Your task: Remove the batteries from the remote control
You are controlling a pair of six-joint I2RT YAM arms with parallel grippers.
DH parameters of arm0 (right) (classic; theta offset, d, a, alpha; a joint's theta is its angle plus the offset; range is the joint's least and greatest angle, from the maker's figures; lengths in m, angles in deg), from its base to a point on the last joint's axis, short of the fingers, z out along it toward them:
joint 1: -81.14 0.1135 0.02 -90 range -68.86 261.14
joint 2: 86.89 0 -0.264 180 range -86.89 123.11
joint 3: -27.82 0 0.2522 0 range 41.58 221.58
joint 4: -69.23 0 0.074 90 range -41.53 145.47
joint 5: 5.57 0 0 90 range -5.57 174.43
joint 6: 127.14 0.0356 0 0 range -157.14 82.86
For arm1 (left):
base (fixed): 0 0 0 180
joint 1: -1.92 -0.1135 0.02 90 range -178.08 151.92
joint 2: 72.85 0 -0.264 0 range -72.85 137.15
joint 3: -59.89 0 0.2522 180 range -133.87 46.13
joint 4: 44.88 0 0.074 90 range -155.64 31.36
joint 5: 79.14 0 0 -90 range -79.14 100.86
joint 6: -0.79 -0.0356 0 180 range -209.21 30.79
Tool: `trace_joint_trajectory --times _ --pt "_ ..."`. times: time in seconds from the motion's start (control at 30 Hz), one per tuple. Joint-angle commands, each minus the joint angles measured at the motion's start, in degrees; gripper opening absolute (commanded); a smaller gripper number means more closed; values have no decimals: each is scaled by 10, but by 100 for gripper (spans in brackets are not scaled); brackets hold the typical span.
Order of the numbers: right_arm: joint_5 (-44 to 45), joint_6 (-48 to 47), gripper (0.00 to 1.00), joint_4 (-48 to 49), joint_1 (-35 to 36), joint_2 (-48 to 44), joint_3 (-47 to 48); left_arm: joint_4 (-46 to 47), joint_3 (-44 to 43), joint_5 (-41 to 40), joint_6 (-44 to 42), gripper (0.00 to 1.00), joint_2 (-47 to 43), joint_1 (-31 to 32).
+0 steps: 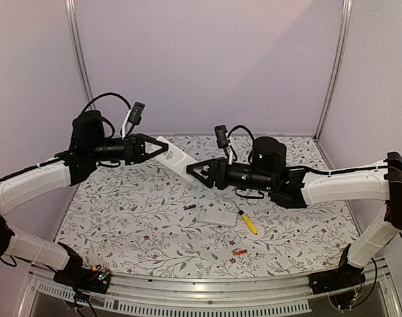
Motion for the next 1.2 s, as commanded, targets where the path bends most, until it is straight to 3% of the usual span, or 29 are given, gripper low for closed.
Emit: trace_joint_trajectory --times 0.0,0.27,0.33,0.63,0.9,1.17 --pt "-12 9 50 13 1 20 18 25 5 13 3 0 -9 -2" --pt "-7 18 24 16 1 29 18 25 5 15 1 0 -11 -2" --pt "-4 21 23 16 1 29 15 25 5 16 1 0 -12 -1" --pt "-11 7 23 21 -3 20 -6 22 2 26 -1 0 -12 -2" --pt "-10 16 35 25 -8 19 -17 21 1 27 -3 0 -16 -2" --pt "0 31 33 25 -13 18 -29 12 -2 21 -10 0 -16 -1"
